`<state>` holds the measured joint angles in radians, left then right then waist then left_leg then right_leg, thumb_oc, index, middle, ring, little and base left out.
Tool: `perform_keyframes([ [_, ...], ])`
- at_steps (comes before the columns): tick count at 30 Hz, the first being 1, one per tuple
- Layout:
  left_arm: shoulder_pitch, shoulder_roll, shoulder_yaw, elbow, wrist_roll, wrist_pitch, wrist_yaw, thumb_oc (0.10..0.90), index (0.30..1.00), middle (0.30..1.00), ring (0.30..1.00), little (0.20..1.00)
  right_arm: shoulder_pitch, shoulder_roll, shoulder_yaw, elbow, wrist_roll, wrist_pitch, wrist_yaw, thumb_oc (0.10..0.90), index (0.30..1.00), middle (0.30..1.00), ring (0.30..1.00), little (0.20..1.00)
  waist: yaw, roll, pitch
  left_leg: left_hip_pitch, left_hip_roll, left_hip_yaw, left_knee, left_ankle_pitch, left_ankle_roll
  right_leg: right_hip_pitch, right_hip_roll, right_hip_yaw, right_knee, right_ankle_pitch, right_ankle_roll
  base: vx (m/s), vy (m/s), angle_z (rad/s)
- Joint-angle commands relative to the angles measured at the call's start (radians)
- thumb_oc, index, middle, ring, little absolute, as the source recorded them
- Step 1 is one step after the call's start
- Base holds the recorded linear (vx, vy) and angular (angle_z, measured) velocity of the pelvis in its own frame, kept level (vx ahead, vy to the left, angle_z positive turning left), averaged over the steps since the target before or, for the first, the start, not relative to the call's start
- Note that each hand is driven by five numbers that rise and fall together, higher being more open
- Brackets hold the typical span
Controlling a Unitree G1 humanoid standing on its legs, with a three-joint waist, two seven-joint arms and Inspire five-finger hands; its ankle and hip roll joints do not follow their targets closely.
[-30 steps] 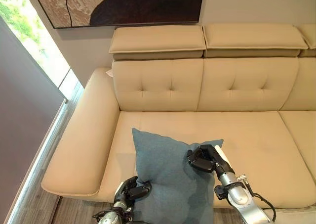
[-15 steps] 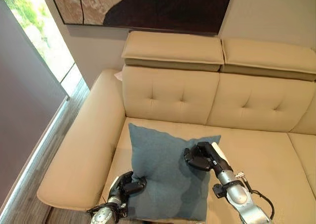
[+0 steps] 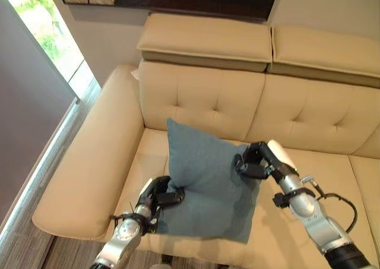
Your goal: Pick up all the scattered cushions and arrange them neatly on the sofa.
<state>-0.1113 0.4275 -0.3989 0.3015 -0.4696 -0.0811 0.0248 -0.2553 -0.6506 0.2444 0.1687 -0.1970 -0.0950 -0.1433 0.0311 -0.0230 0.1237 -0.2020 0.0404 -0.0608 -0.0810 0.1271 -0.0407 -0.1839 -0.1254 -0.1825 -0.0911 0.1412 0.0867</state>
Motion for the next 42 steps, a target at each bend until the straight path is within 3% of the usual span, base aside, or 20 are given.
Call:
perform_keyframes([
  [1, -0.339, 0.027, -0.005, -0.118, -0.001, -0.152, 0.038, 0.4, 0.3, 0.3, 0.3, 0.3, -0.452, -0.068, -0.002, -0.037, -0.018, -0.055, -0.148, 0.4, 0.3, 0.3, 0.3, 0.3, 0.022, 0.016, 0.063, -0.046, -0.093, 0.023, 0.009, -0.092, 0.062, -0.069, -0.021, 0.045, 0.131, -0.066, 0.031, -0.26, -0.021, -0.03],
  [3, -0.552, 0.041, -0.019, -0.077, 0.028, -0.202, 0.126, 0.4, 0.3, 0.3, 0.3, 0.3, -0.699, -0.115, 0.062, 0.065, -0.045, -0.021, -0.228, 0.4, 0.3, 0.3, 0.3, 0.3, 0.026, 0.032, 0.08, -0.137, -0.092, 0.022, 0.011, -0.067, 0.049, -0.158, -0.019, 0.058, 0.145, -0.06, 0.023, -0.24, -0.053, -0.1],
  [7, -0.857, -0.01, -0.022, 0.062, 0.063, -0.277, 0.287, 0.4, 0.3, 0.3, 0.3, 0.3, -1.028, -0.125, 0.141, 0.205, -0.113, 0.037, -0.389, 0.4, 0.3, 0.3, 0.3, 0.3, 0.017, 0.066, 0.092, -0.255, -0.08, 0.028, -0.004, -0.023, 0.016, -0.278, -0.017, 0.07, 0.15, -0.052, 0.019, -0.12, -0.039, -0.07],
  [10, -0.961, -0.024, -0.018, 0.126, 0.096, -0.3, 0.35, 0.4, 0.3, 0.3, 0.3, 0.3, -1.122, -0.12, 0.16, 0.253, -0.139, 0.056, -0.455, 0.4, 0.3, 0.3, 0.3, 0.3, 0.011, 0.081, 0.091, -0.305, -0.077, 0.028, -0.006, -0.004, 0.004, -0.326, -0.017, 0.074, 0.145, -0.04, 0.02, -0.06, -0.023, 0.04],
  [15, -1.152, -0.09, -0.014, 0.329, 0.189, -0.32, 0.554, 0.4, 0.3, 0.3, 0.3, 0.3, -1.269, -0.075, 0.2, 0.356, -0.199, 0.101, -0.634, 0.4, 0.3, 0.3, 0.3, 0.3, -0.016, 0.096, 0.067, -0.413, -0.068, 0.037, -0.006, 0.007, -0.023, -0.426, -0.014, 0.087, 0.121, -0.012, 0.029, -0.01, -0.002, -0.01],
  [16, -1.174, -0.103, -0.023, 0.383, 0.182, -0.313, 0.56, 0.482, 0.422, 0.422, 0.422, 0.422, -1.29, -0.063, 0.209, 0.386, -0.196, 0.099, -0.661, 0.4, 0.3, 0.3, 0.3, 0.3, -0.019, 0.101, 0.061, -0.43, -0.069, 0.037, -0.006, 0.009, -0.024, -0.444, -0.013, 0.093, 0.117, -0.006, 0.031, 0.02, 0.003, -0.04],
  [17, -1.183, -0.121, -0.021, 0.438, 0.141, -0.305, 0.552, 0.613, 0.62, 0.62, 0.62, 0.62, -1.305, -0.05, 0.218, 0.397, -0.193, 0.101, -0.67, 0.4, 0.3, 0.3, 0.3, 0.3, -0.021, 0.103, 0.054, -0.442, -0.07, 0.04, -0.006, 0.003, -0.027, -0.454, -0.012, 0.1, 0.111, -0.006, 0.032, 0.03, 0.005, -0.05],
  [18, -1.201, -0.136, -0.026, 0.508, 0.148, -0.274, 0.55, 0.8, 0.9, 0.9, 0.9, 0.9, -1.318, -0.04, 0.229, 0.418, -0.185, 0.102, -0.674, 0.4, 0.3, 0.3, 0.3, 0.3, -0.021, 0.107, 0.051, -0.454, -0.072, 0.041, -0.006, 0.005, -0.028, -0.467, -0.013, 0.103, 0.105, 0.0, 0.034, 0.02, -0.008, -0.06],
  [19, -1.226, -0.14, -0.042, 0.582, 0.172, -0.242, 0.539, 0.8, 0.9, 0.9, 0.9, 0.9, -1.321, -0.033, 0.24, 0.438, -0.176, 0.099, -0.668, 0.573, 0.559, 0.559, 0.559, 0.559, -0.022, 0.11, 0.048, -0.463, -0.072, 0.042, -0.006, 0.007, -0.029, -0.475, -0.011, 0.108, 0.099, 0.004, 0.034, 0.0, -0.002, -0.06],
  [20, -1.226, -0.146, -0.037, 0.636, 0.181, -0.219, 0.549, 0.8, 0.9, 0.9, 0.9, 0.9, -1.313, -0.01, 0.239, 0.451, -0.159, 0.101, -0.668, 0.8, 0.9, 0.9, 0.9, 0.9, -0.022, 0.113, 0.049, -0.468, -0.072, 0.042, -0.006, 0.008, -0.03, -0.482, -0.011, 0.11, 0.093, 0.01, 0.035, 0.0, 0.0, 0.0],
  [24, -1.221, -0.146, -0.047, 0.78, 0.264, -0.133, 0.535, 0.8, 0.9, 0.9, 0.9, 0.9, -1.286, 0.008, 0.248, 0.515, -0.108, 0.092, -0.644, 0.8, 0.9, 0.9, 0.9, 0.9, -0.025, 0.121, 0.05, -0.484, -0.073, 0.051, -0.006, 0.017, -0.033, -0.497, -0.01, 0.12, 0.07, 0.034, 0.038, 0.02, 0.01, 0.03],
  [28, -1.173, -0.144, -0.035, 0.831, 0.314, -0.086, 0.513, 0.8, 0.9, 0.9, 0.9, 0.9, -1.184, -0.006, 0.161, 0.456, -0.031, 0.058, -0.64, 0.8, 0.9, 0.9, 0.9, 0.9, -0.033, 0.126, 0.05, -0.488, -0.071, 0.055, -0.006, 0.015, -0.034, -0.497, -0.008, 0.122, 0.052, 0.042, 0.039, 0.05, -0.012, -0.17],
  [32, -1.108, -0.128, 0.003, 0.813, 0.33, -0.069, 0.517, 0.8, 0.9, 0.9, 0.9, 0.9, -1.05, -0.03, 0.025, 0.344, -0.016, 0.035, -0.672, 0.8, 0.9, 0.9, 0.9, 0.9, -0.037, 0.127, 0.048, -0.475, -0.07, 0.051, -0.006, 0.008, -0.032, -0.487, -0.005, 0.12, 0.047, 0.036, 0.036, 0.05, -0.018, 0.05],
  [33, -1.073, -0.115, 0.025, 0.804, 0.333, -0.061, 0.508, 0.8, 0.9, 0.9, 0.9, 0.9, -0.967, -0.025, -0.088, 0.264, 0.017, 0.0, -0.715, 0.8, 0.9, 0.9, 0.9, 0.9, -0.043, 0.13, 0.044, -0.465, -0.067, 0.049, -0.006, -0.005, -0.032, -0.476, -0.003, 0.12, 0.044, 0.027, 0.036, 0.11, -0.024, 0.05],
  [36, -1.012, -0.091, 0.045, 0.769, 0.334, -0.054, 0.508, 0.8, 0.9, 0.9, 0.9, 0.9, -0.832, 0.005, -0.247, 0.144, 0.032, -0.035, -0.772, 0.8, 0.9, 0.9, 0.9, 0.9, -0.049, 0.129, 0.037, -0.454, -0.069, 0.045, -0.006, -0.005, -0.029, -0.465, -0.001, 0.117, 0.041, 0.028, 0.033, 0.04, -0.01, 0.01],
  [39, -0.968, -0.068, 0.073, 0.742, 0.338, -0.053, 0.505, 0.8, 0.9, 0.9, 0.9, 0.9, -0.728, 0.016, -0.329, 0.061, 0.002, -0.035, -0.792, 0.8, 0.9, 0.9, 0.9, 0.9, -0.06, 0.13, 0.033, -0.449, -0.068, 0.046, -0.006, -0.008, -0.028, -0.459, 0.0, 0.114, 0.039, 0.028, 0.034, 0.03, 0.002, -0.08],
  [42, -0.926, -0.061, 0.08, 0.726, 0.351, -0.046, 0.507, 0.8, 0.9, 0.9, 0.9, 0.9, -0.621, 0.042, -0.366, 0.071, 0.075, -0.066, -0.761, 0.8, 0.9, 0.9, 0.9, 0.9, -0.068, 0.125, 0.028, -0.439, -0.066, 0.047, -0.006, -0.012, -0.027, -0.45, 0.002, 0.113, 0.037, 0.026, 0.033, 0.03, -0.009, -0.09],
])
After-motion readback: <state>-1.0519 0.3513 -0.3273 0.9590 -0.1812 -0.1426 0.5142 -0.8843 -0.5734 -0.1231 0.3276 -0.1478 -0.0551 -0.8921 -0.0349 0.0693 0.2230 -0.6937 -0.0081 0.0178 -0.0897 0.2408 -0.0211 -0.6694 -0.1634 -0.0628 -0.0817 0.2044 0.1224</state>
